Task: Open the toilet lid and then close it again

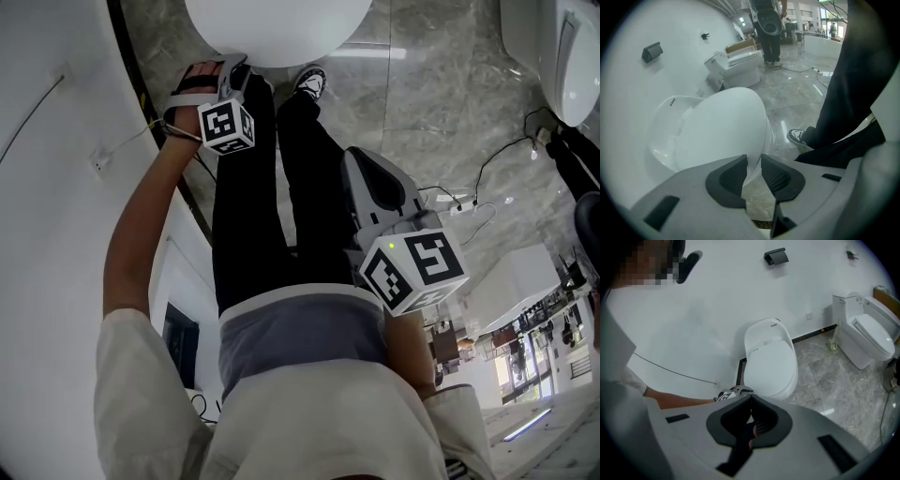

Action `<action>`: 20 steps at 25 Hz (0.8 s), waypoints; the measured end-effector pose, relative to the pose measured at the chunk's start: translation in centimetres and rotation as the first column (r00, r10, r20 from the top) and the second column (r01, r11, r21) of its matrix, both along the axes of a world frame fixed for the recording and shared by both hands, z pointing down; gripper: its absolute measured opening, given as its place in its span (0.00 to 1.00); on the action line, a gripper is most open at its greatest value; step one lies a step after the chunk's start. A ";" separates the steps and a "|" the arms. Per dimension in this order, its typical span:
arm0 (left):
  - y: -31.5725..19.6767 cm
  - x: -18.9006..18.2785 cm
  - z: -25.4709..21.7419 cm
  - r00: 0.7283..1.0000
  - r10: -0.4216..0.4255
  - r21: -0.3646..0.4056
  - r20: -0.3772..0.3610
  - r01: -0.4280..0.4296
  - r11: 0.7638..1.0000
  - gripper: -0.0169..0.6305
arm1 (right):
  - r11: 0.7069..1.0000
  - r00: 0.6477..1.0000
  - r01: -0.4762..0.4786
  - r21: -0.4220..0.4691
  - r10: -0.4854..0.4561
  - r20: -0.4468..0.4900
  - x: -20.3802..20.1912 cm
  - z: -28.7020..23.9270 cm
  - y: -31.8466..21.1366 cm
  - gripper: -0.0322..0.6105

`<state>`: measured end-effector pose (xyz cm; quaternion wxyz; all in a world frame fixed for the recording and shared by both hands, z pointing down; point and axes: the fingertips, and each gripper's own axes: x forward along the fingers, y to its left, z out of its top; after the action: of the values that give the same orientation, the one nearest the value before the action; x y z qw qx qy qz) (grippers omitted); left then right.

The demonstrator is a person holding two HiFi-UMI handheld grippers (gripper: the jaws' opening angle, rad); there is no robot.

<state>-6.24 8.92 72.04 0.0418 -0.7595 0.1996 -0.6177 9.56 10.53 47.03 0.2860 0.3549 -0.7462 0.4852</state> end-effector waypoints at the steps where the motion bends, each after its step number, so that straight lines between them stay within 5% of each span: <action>1: 0.0 0.0 0.2 1.000 -0.002 -0.008 0.003 0.002 1.000 0.15 | 1.000 1.000 0.001 0.000 -0.001 0.000 0.0 0.0 -0.1 0.07; 20: 0.3 0.1 4.7 0.999 -0.029 -0.117 0.034 0.033 0.993 0.15 | 1.000 1.000 -0.017 -0.007 0.017 -0.011 -0.1 0.9 -0.6 0.07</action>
<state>-6.17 9.23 76.71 -0.0092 -0.7475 0.1740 -0.6410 9.45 9.92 47.98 0.2871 0.3627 -0.7400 0.4882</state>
